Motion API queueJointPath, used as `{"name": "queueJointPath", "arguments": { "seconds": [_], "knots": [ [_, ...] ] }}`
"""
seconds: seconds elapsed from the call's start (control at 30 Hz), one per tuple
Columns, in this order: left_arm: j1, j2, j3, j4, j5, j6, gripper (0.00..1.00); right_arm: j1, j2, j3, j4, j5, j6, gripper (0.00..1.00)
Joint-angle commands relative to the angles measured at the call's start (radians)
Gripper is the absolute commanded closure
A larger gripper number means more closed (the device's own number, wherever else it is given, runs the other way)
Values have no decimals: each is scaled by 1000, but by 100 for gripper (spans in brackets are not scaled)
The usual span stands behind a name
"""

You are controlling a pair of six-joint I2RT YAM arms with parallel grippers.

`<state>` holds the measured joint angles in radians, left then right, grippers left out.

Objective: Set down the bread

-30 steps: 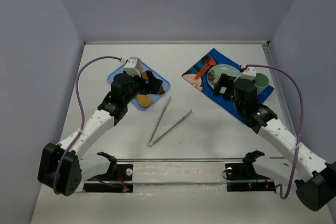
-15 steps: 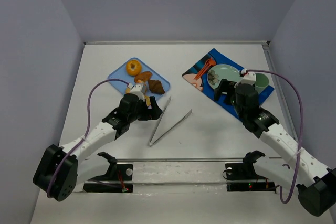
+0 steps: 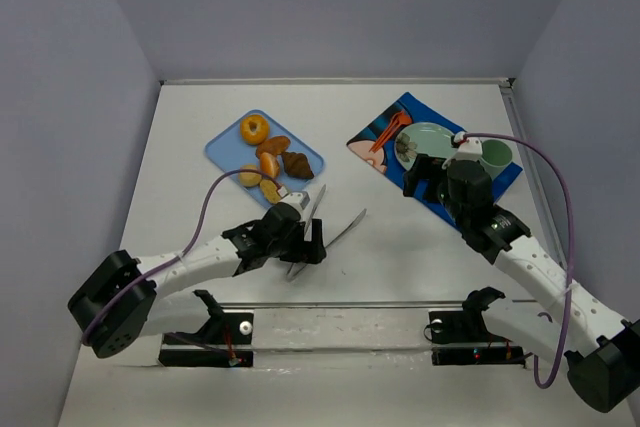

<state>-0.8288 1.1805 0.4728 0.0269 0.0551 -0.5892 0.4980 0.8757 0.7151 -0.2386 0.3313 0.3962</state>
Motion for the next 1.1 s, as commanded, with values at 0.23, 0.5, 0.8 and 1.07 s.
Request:
{"name": "queueJointPath", "arguments": {
  "seconds": [0.23, 0.5, 0.8, 1.07],
  "knots": [
    [-148, 86, 99, -130, -147, 15, 1, 4, -6, -5, 28, -37, -22, 0],
    [-165, 283, 237, -209, -363, -20, 1, 4, -21, -9, 28, -35, -25, 0],
    [-170, 491, 362, -265, -403, 19, 1, 4, -60, -16, 24, -28, -33, 0],
    [-214, 424, 328, -268, -327, 20, 56, 4, -81, -20, 22, -8, -28, 0]
  ]
}}
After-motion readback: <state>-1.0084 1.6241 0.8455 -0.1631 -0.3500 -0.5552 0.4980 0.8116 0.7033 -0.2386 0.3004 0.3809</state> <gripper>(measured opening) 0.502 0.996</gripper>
